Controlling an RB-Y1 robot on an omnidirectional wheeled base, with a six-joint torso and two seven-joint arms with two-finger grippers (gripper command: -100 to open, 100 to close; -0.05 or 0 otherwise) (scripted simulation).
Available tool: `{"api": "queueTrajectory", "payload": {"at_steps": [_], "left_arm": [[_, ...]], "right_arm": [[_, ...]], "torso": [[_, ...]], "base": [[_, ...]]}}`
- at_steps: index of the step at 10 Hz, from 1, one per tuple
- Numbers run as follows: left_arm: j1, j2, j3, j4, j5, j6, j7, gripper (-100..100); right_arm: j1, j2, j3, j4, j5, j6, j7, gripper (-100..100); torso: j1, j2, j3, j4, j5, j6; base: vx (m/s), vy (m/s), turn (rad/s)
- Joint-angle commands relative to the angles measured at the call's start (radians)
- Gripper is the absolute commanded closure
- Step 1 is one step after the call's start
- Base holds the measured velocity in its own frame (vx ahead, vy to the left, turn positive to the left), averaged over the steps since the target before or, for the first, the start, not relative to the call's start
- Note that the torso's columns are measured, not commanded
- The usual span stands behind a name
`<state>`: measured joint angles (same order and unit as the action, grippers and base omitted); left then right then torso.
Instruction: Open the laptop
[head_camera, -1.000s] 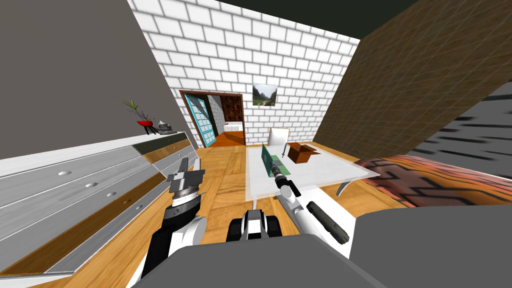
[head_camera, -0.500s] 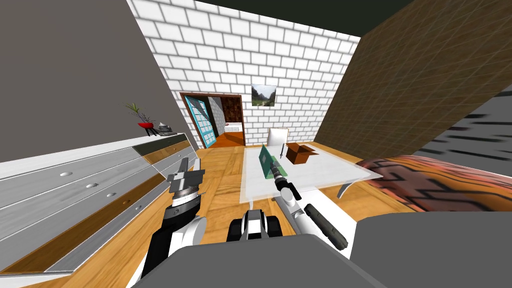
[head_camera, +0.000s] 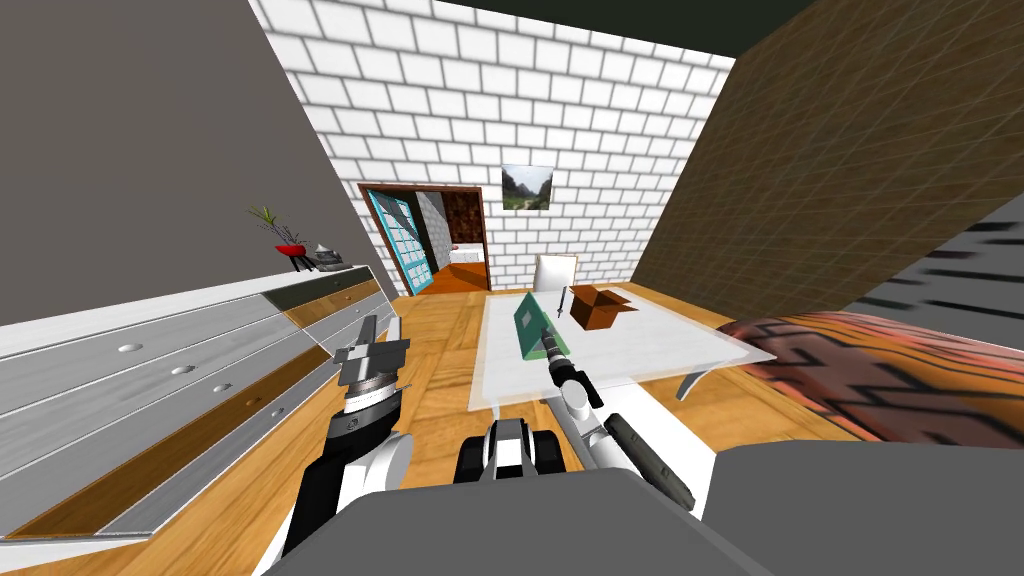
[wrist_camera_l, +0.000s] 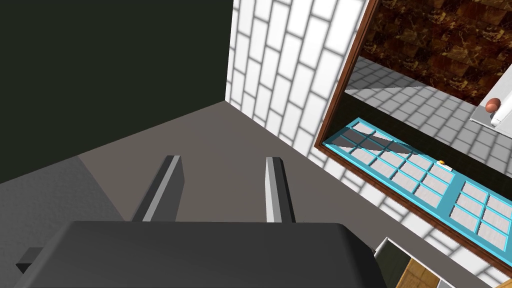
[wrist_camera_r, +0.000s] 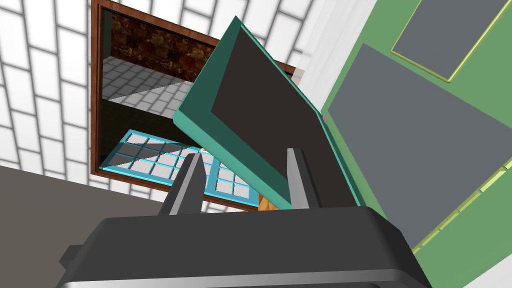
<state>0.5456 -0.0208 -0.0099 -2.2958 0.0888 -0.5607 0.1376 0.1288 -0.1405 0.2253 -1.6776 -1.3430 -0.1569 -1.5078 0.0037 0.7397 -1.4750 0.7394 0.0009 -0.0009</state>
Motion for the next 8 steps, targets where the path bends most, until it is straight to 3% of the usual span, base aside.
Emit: {"api": "queueTrajectory", "payload": {"at_steps": [1, 4, 5, 8], "left_arm": [[0.0, 0.0, 0.0, 0.0, 0.0, 0.0, 0.0, 0], [0.0, 0.0, 0.0, 0.0, 0.0, 0.0, 0.0, 0], [0.0, 0.0, 0.0, 0.0, 0.0, 0.0, 0.0, 0], [0.0, 0.0, 0.0, 0.0, 0.0, 0.0, 0.0, 0]], "right_arm": [[-0.058, 0.037, 0.027, 0.081, 0.035, -0.076, -0.08, 100], [-0.087, 0.056, 0.041, 0.149, 0.052, -0.115, -0.163, 100], [-0.116, 0.075, 0.054, 0.186, 0.07, -0.153, -0.189, 100], [-0.145, 0.094, 0.068, 0.248, 0.087, -0.191, -0.275, 100]], "torso": [[-0.002, -0.001, 0.0, -0.001, -0.001, -0.002], [-0.006, -0.001, -0.001, 0.001, -0.001, 0.001], [-0.002, -0.001, -0.001, 0.0, 0.0, 0.001], [0.002, 0.0, 0.0, 0.0, 0.0, -0.001]], "base": [[-0.062, -0.144, 0.138], [-0.026, -0.142, 0.055], [-0.023, -0.129, 0.065], [-0.039, -0.038, 0.125]]}}
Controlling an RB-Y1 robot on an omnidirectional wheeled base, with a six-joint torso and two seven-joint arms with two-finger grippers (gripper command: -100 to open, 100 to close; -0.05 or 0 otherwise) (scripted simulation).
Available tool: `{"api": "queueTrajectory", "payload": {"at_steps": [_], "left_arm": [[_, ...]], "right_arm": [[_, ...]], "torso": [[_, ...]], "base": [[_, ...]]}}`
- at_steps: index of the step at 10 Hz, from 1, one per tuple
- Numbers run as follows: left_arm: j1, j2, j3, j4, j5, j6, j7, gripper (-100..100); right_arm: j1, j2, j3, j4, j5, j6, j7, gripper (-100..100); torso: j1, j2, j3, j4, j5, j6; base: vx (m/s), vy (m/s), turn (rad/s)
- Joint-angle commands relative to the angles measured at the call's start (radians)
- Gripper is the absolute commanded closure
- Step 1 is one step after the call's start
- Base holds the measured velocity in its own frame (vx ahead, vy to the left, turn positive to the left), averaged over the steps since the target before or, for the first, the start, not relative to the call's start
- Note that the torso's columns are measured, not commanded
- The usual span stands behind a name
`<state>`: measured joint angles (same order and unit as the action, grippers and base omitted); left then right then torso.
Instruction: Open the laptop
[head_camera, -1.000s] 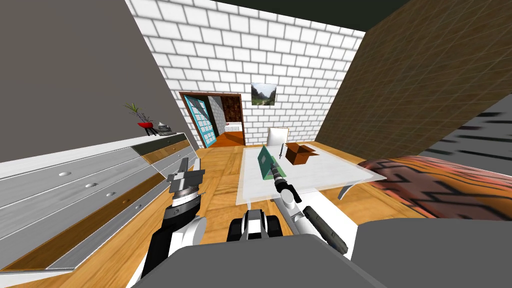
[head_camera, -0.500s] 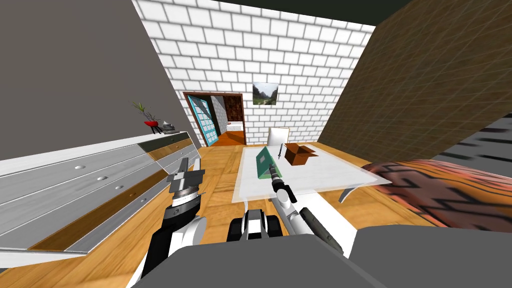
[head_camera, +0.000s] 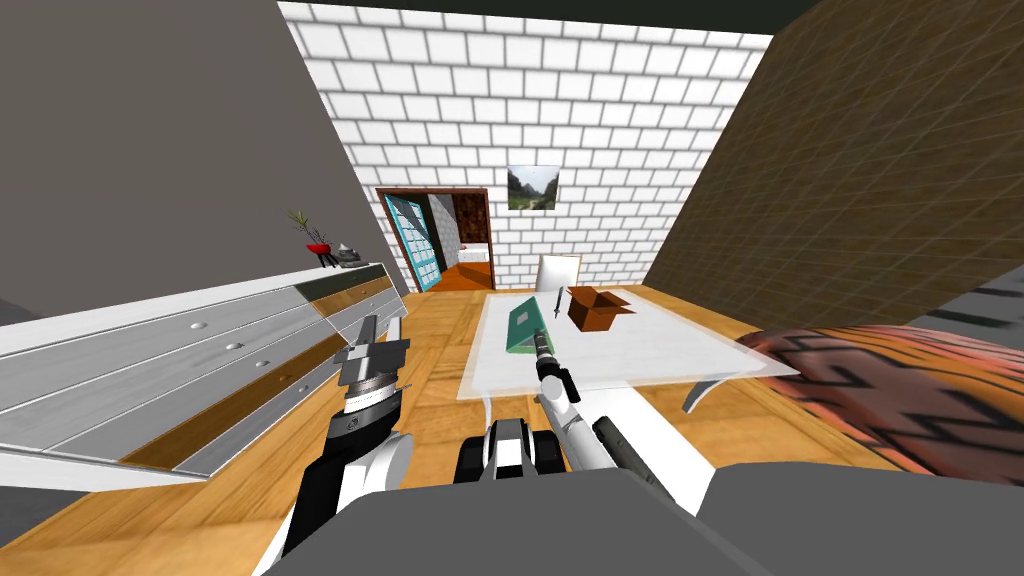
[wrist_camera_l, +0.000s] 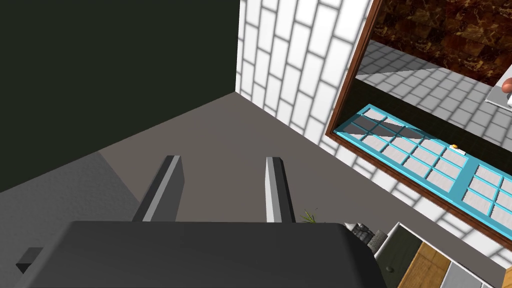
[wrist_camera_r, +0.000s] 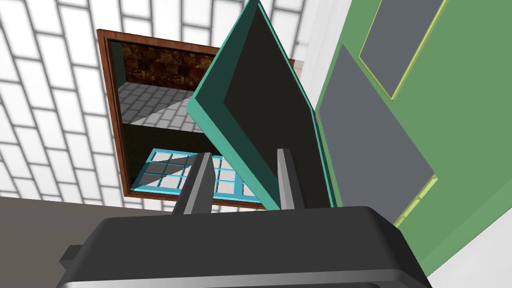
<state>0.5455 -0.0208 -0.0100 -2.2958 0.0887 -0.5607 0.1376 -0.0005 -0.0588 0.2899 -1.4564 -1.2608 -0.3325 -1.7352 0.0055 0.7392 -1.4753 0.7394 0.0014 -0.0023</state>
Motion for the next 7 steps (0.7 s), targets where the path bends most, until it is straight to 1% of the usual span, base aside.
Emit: {"api": "queueTrajectory", "payload": {"at_steps": [1, 2, 4, 5, 6, 7], "left_arm": [[0.0, 0.0, 0.0, 0.0, 0.0, 0.0, 0.0, 0], [0.0, 0.0, 0.0, 0.0, 0.0, 0.0, 0.0, 0], [0.0, 0.0, 0.0, 0.0, 0.0, 0.0, 0.0, 0], [0.0, 0.0, 0.0, 0.0, 0.0, 0.0, 0.0, 0], [0.0, 0.0, 0.0, 0.0, 0.0, 0.0, 0.0, 0], [0.0, 0.0, 0.0, 0.0, 0.0, 0.0, 0.0, 0]], "right_arm": [[-0.045, 0.03, 0.017, 0.069, 0.022, -0.054, -0.077, 100], [-0.045, 0.03, 0.017, 0.077, 0.022, -0.054, -0.102, 100], [-0.045, 0.03, 0.017, 0.077, 0.022, -0.054, -0.103, 100], [-0.072, 0.036, -0.021, 0.093, -0.015, -0.002, -0.054, -100], [-0.072, 0.036, -0.021, 0.093, -0.015, 0.006, -0.054, -100], [-0.101, 0.042, -0.059, 0.108, -0.052, 0.045, -0.006, -100]], "torso": [[-0.003, 0.0, 0.0, 0.0, 0.0, 0.002], [-0.005, 0.001, 0.0, 0.0, -0.001, 0.001], [-0.004, -0.001, -0.001, 0.0, -0.001, 0.004], [-0.004, -0.001, -0.001, 0.0, -0.001, 0.003], [-0.003, 0.0, 0.0, 0.0, -0.001, 0.003], [-0.004, 0.0, 0.0, -0.001, -0.001, 0.002]], "base": [[-0.051, -0.054, 0.171], [-0.035, -0.037, 0.117], [0.009, 0.009, -0.029], [-0.003, 0.047, -0.196], [-0.015, 0.063, -0.128], [-0.012, 0.095, -0.235]]}}
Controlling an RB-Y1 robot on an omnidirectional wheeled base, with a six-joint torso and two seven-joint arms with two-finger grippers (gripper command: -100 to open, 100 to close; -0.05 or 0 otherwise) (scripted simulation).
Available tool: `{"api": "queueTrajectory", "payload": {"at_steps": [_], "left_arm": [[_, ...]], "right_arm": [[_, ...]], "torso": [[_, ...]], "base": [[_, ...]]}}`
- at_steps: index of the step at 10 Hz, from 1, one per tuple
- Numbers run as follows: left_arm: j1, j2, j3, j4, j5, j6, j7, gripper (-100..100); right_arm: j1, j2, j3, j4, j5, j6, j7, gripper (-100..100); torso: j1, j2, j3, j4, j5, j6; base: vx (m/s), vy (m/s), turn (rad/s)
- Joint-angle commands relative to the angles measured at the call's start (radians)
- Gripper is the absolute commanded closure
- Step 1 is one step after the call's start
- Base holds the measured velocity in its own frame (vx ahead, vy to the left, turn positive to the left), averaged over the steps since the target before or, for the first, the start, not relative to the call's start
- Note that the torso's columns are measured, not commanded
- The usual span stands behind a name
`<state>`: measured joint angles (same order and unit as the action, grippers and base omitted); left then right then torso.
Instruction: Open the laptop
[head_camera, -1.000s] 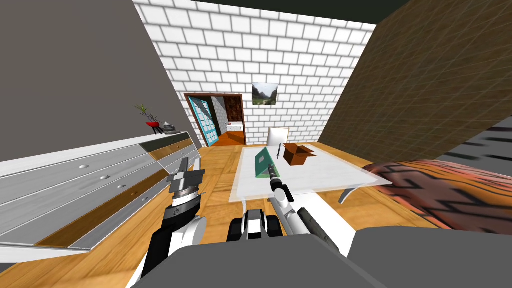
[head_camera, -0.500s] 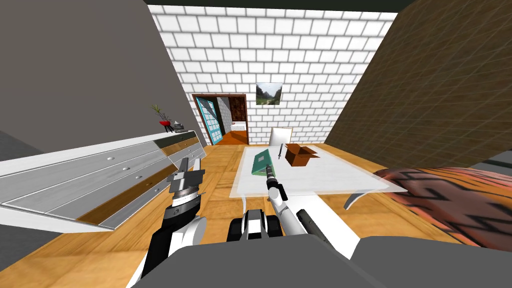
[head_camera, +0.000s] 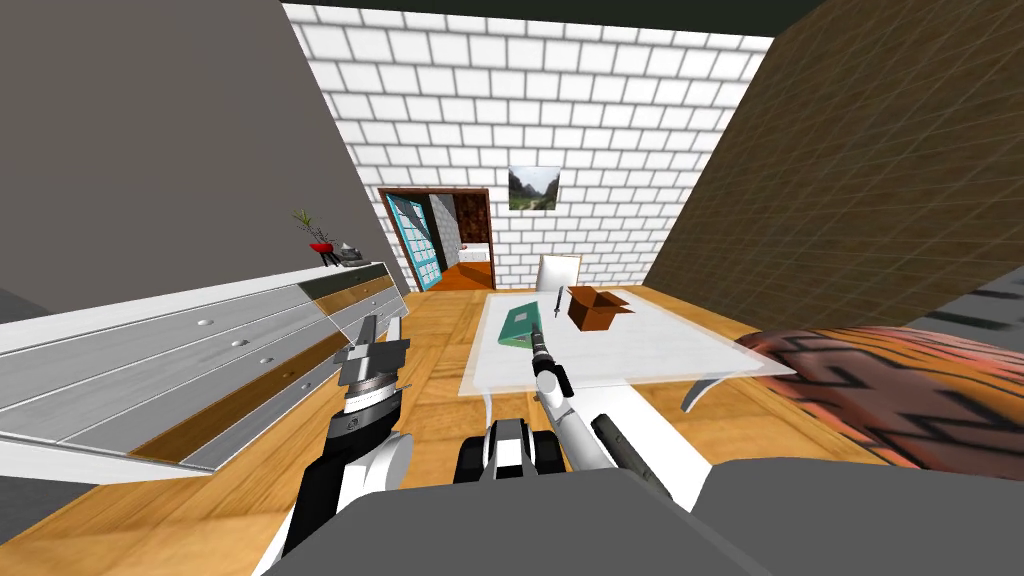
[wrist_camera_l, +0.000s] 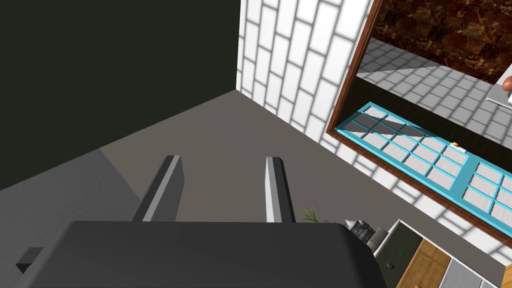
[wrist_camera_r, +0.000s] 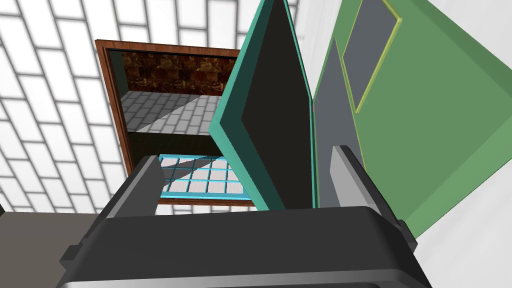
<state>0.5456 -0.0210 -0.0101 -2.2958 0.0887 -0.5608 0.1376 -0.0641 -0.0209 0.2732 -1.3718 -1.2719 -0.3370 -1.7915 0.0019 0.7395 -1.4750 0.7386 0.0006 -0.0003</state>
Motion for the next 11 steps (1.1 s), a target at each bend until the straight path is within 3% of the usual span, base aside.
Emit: {"api": "queueTrajectory", "payload": {"at_steps": [1, 2, 3, 4, 5, 6, 7, 8, 9, 11], "left_arm": [[0.0, 0.0, 0.0, 0.0, 0.0, 0.0, 0.0, 0], [0.0, 0.0, 0.0, 0.0, 0.0, 0.0, 0.0, 0], [0.0, 0.0, 0.0, 0.0, 0.0, 0.0, 0.0, 0], [0.0, 0.0, 0.0, 0.0, 0.0, 0.0, 0.0, 0], [0.0, 0.0, 0.0, 0.0, 0.0, 0.0, 0.0, 0], [0.0, 0.0, 0.0, 0.0, 0.0, 0.0, 0.0, 0], [0.0, 0.0, 0.0, 0.0, 0.0, 0.0, 0.0, 0], [0.0, 0.0, 0.0, 0.0, 0.0, 0.0, 0.0, 0], [0.0, 0.0, 0.0, 0.0, 0.0, 0.0, 0.0, 0], [0.0, 0.0, 0.0, 0.0, 0.0, 0.0, 0.0, 0]], "right_arm": [[-0.038, 0.005, -0.042, 0.023, -0.041, 0.069, 0.051, -100], [-0.067, 0.011, -0.08, 0.038, -0.078, 0.101, 0.093, -100], [-0.067, 0.011, -0.08, 0.038, -0.078, 0.127, 0.099, -100], [-0.096, 0.017, -0.119, 0.053, -0.116, 0.159, 0.142, -100], [-0.096, 0.017, -0.119, 0.053, -0.116, 0.185, 0.148, -100], [-0.125, 0.023, -0.157, 0.068, -0.153, 0.218, 0.192, -100], [-0.125, 0.023, -0.157, 0.068, -0.153, 0.244, 0.196, -100], [-0.154, 0.029, -0.195, 0.083, -0.19, 0.286, 0.244, -100], [-0.154, 0.029, -0.195, 0.083, -0.19, 0.302, 0.244, -100], [-0.213, 0.041, -0.271, 0.113, -0.26, 0.39, 0.341, -100]], "torso": [[0.0, -0.001, -0.001, 0.0, 0.0, 0.001], [-0.002, -0.001, -0.001, -0.001, 0.0, 0.0], [-0.002, -0.001, -0.001, -0.001, -0.001, 0.001], [-0.003, -0.002, -0.001, -0.001, -0.001, 0.0], [-0.003, -0.002, -0.002, -0.001, -0.001, 0.001], [-0.002, -0.001, -0.001, 0.001, 0.0, 0.0], [-0.002, 0.001, 0.001, 0.002, 0.0, 0.001], [-0.002, 0.002, 0.001, 0.002, 0.0, 0.0], [0.0, 0.002, 0.001, 0.002, 0.0, 0.001], [-0.001, 0.002, 0.001, 0.002, 0.0, 0.001]], "base": [[-0.017, 0.081, -0.083], [-0.023, 0.09, -0.2], [-0.017, 0.071, -0.082], [-0.007, 0.069, -0.186], [-0.009, 0.064, -0.093], [-0.021, 0.066, -0.162], [-0.018, 0.054, -0.108], [-0.025, 0.077, -0.187], [-0.02, 0.072, -0.117], [-0.045, 0.092, -0.25]]}}
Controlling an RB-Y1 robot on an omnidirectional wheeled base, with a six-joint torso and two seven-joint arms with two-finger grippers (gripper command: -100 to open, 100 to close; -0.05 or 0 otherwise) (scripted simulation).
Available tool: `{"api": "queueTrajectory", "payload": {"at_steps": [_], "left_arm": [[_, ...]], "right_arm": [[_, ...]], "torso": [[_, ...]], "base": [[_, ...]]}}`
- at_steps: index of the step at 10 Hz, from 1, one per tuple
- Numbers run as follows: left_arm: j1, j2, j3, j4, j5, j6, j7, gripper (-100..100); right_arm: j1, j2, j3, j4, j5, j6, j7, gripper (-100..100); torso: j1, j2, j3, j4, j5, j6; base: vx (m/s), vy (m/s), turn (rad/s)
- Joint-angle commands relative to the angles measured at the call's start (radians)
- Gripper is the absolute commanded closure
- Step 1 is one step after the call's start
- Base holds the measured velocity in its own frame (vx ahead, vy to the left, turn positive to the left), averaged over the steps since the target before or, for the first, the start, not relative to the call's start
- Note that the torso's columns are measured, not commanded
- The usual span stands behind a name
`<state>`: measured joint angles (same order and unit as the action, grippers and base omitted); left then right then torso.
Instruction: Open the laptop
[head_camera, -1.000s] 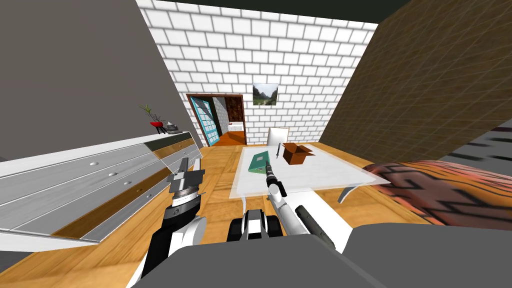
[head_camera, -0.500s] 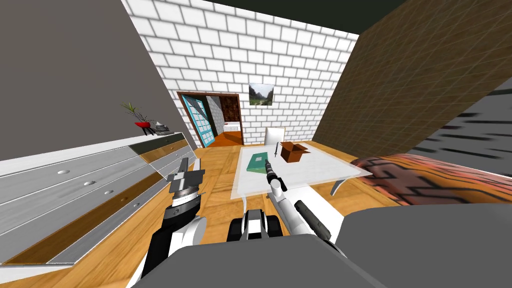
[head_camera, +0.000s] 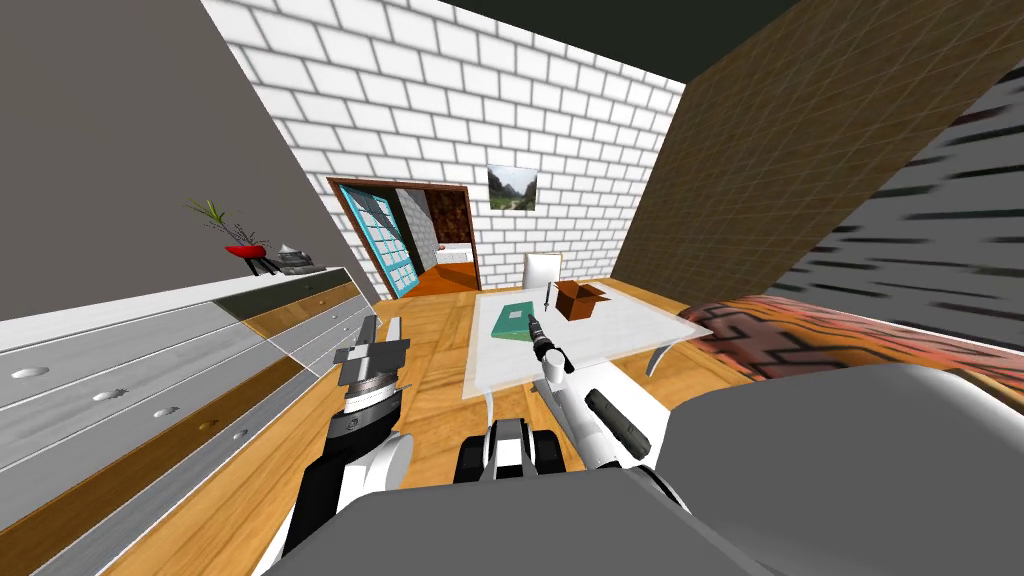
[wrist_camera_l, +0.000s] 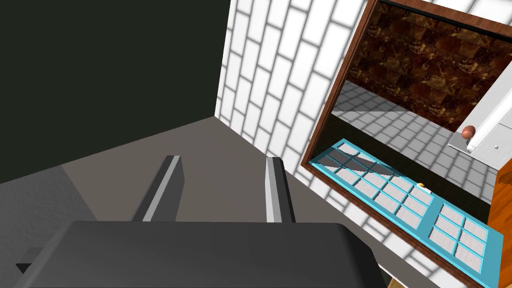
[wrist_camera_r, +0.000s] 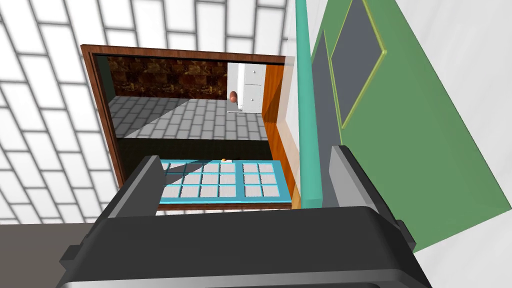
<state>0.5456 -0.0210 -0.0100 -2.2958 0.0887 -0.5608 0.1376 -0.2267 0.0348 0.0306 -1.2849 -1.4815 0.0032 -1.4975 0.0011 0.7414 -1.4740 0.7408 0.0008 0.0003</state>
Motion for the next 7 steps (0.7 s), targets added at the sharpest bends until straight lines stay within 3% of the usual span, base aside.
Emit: {"api": "queueTrajectory", "payload": {"at_steps": [1, 2, 3, 4, 5, 7], "left_arm": [[0.0, 0.0, 0.0, 0.0, 0.0, 0.0, 0.0, 0], [0.0, 0.0, 0.0, 0.0, 0.0, 0.0, 0.0, 0], [0.0, 0.0, 0.0, 0.0, 0.0, 0.0, 0.0, 0], [0.0, 0.0, 0.0, 0.0, 0.0, 0.0, 0.0, 0], [0.0, 0.0, 0.0, 0.0, 0.0, 0.0, 0.0, 0], [0.0, 0.0, 0.0, 0.0, 0.0, 0.0, 0.0, 0]], "right_arm": [[-0.05, -0.014, -0.029, 0.026, -0.055, 0.078, 0.047, -100], [-0.05, -0.014, -0.029, 0.026, -0.055, 0.078, 0.047, -100], [-0.079, -0.008, -0.063, 0.041, -0.092, 0.109, 0.095, -100], [-0.079, -0.008, -0.064, 0.041, -0.034, 0.12, 0.025, -100], [-0.079, -0.008, -0.067, 0.041, -0.044, 0.137, 0.021, -100], [-0.079, -0.008, -0.067, 0.041, -0.092, 0.137, 0.083, -100]], "torso": [[0.0, 0.0, 0.0, 0.0, 0.0, 0.001], [-0.001, -0.001, 0.0, -0.001, -0.001, -0.002], [-0.002, -0.003, -0.001, -0.001, -0.001, -0.002], [-0.001, -0.002, -0.001, 0.0, 0.0, 0.001], [-0.001, -0.002, -0.001, -0.001, -0.001, 0.0], [-0.003, -0.004, -0.002, -0.003, -0.001, 0.0]], "base": [[-0.031, 0.084, -0.148], [-0.008, 0.036, 0.043], [-0.02, 0.058, -0.155], [-0.018, 0.056, -0.133], [-0.006, 0.023, 0.009], [0.0, -0.004, 0.014]]}}
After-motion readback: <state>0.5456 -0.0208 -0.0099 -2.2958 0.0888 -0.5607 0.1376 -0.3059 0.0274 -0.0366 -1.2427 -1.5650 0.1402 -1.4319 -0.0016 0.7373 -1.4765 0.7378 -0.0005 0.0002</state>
